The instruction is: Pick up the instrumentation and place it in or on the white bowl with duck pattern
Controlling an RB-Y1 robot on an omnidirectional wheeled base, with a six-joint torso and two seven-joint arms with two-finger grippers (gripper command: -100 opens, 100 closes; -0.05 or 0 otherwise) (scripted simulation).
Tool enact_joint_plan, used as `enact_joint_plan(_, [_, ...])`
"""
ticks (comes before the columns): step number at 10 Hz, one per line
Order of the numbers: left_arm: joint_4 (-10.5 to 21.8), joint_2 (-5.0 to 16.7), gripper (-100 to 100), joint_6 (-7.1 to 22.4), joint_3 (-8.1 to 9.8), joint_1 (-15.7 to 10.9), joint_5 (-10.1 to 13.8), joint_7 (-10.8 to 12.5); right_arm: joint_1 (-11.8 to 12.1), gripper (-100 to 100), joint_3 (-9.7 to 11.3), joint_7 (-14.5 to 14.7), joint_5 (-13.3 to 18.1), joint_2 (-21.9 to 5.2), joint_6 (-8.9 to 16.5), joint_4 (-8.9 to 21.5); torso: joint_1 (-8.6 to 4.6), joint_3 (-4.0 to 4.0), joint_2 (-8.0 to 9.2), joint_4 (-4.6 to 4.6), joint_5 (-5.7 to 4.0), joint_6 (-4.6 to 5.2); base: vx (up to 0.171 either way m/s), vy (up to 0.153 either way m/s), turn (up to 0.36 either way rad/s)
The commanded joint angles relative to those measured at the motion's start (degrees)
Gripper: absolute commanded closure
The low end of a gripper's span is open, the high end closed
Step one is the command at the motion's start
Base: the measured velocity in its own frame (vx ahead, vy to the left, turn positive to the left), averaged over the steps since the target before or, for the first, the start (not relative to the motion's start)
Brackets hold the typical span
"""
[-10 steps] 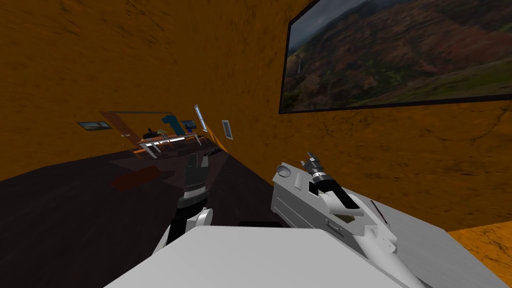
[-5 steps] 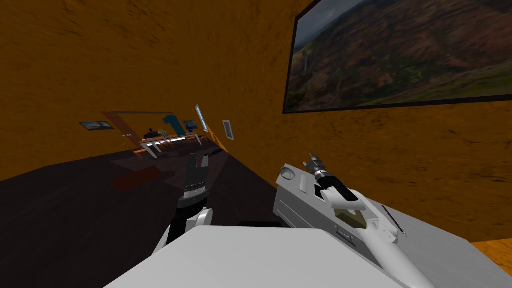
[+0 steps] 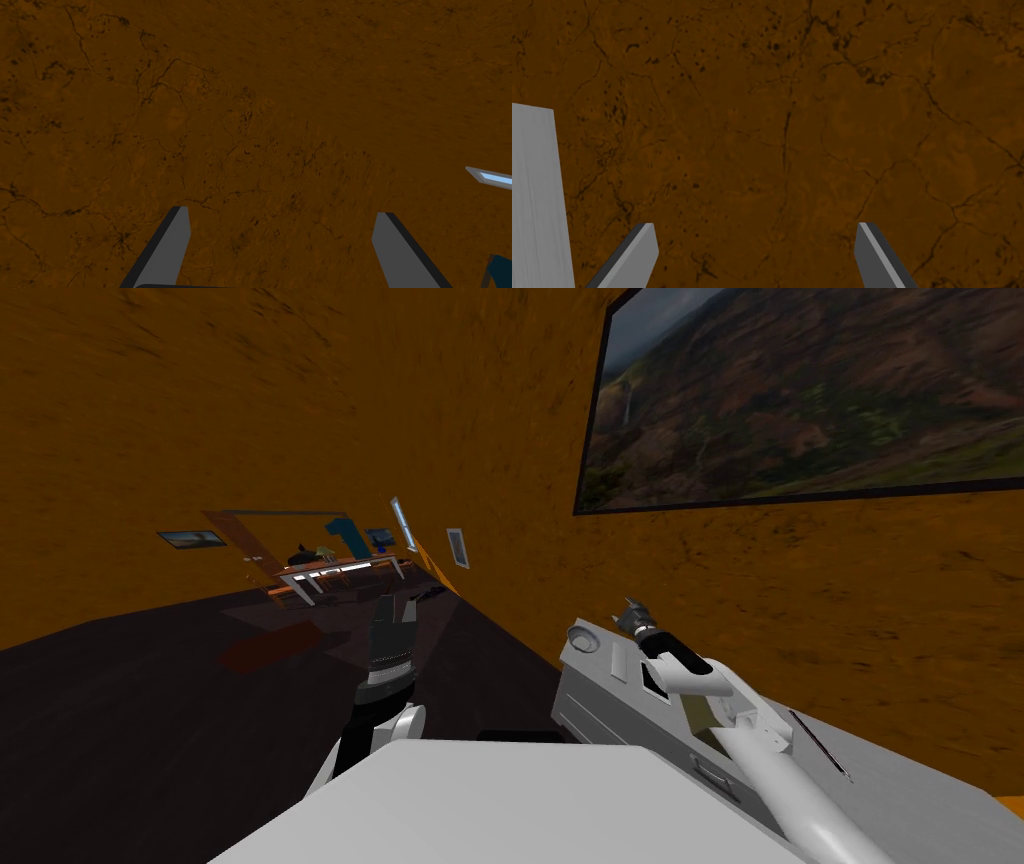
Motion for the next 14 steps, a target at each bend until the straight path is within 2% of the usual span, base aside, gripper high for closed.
enact_joint_plan(1, [0.0,0.0,0,0.0,0.0,0.0,0.0,0.0,-0.2,-100,-0.5,-1.6,-0.5,-0.8,2.9,1.0,0.0,0.0,0.0,0.0,0.0,0.0,0.056,0.054,0.002])
enact_joint_plan(2, [0.0,0.0,0,0.0,0.0,0.0,0.0,0.0,-1.8,-100,-1.4,-4.0,-1.2,-2.3,4.8,2.9,0.01,0.0,0.0,-0.01,0.0,0.02,0.086,0.092,-0.008])
enact_joint_plan(4, [0.0,0.0,0,0.0,0.0,0.0,0.0,0.0,-1.8,-100,-1.4,-4.3,-1.2,-2.3,6.9,3.5,0.12,-0.08,-0.13,-0.04,0.03,0.0,0.066,0.056,-0.003])
enact_joint_plan(5, [0.0,0.0,0,0.0,0.0,0.0,0.0,0.0,-3.3,-100,-2.3,-7.0,-2.0,-3.7,9.2,5.9,-0.03,-0.02,-0.02,-0.01,0.0,0.01,0.065,0.049,-0.007])
enact_joint_plan(6, [0.0,0.0,0,0.0,0.0,0.0,0.0,0.0,-3.3,-100,-2.3,-7.0,-2.0,-3.7,10.8,6.1,-0.01,-0.03,-0.06,-0.01,0.0,0.01,0.059,0.056,-0.011])
enact_joint_plan(7, [0.0,0.0,0,0.0,0.0,0.0,0.0,0.0,-4.8,-100,-3.2,-9.4,-2.8,-5.0,12.5,8.3,0.02,-0.03,-0.03,-0.02,0.0,0.01,0.102,0.066,-0.02])
enact_joint_plan(8, [0.0,0.0,0,0.0,0.0,0.0,0.0,0.0,-4.8,-100,-3.2,-9.7,-2.8,-5.0,14.6,8.8,0.05,-0.09,-0.16,-0.03,0.02,0.01,0.093,0.071,-0.011])
enact_joint_plan(9, [0.0,0.0,0,0.0,0.0,0.0,0.0,0.0,-6.2,-100,-4.1,-12.1,-3.7,-6.2,16.4,10.2,0.07,-0.09,-0.14,-0.05,0.01,0.01,0.092,0.09,-0.02])
enact_joint_plan(10, [0.0,0.0,0,0.0,0.0,0.0,0.0,0.0,-6.2,-100,-4.1,-12.3,-3.7,-6.2,18.2,11.4,0.13,-0.1,-0.16,-0.04,0.04,0.01,0.085,0.065,-0.022])
enact_joint_plan(11, [0.0,0.0,0,0.0,0.0,0.0,0.0,0.0,-7.6,-100,-5.1,-14.7,-4.6,-7.3,20.1,13.1,0.06,-0.09,-0.14,-0.04,0.02,0.01,0.096,0.072,-0.039])
enact_joint_plan(12, [0.0,0.0,0,0.0,0.0,0.0,0.0,0.0,-7.6,-100,-5.1,-14.9,-4.6,-7.3,21.8,14.5,0.08,-0.1,-0.16,-0.04,0.02,0.01,0.073,0.06,-0.018])
enact_joint_plan(13, [0.0,0.0,0,0.0,0.0,0.0,0.0,0.0,-9.0,-100,-6.0,-17.3,-5.5,-8.3,23.5,16.0,0.03,-0.07,-0.09,-0.04,0.01,0.02,0.087,0.054,-0.046])
enact_joint_plan(14, [0.0,0.0,0,0.0,0.0,0.0,0.0,0.0,-9.0,-100,-6.0,-17.4,-5.5,-8.3,24.9,17.6,0.01,-0.08,-0.13,-0.03,0.01,0.02,0.093,0.051,-0.019])
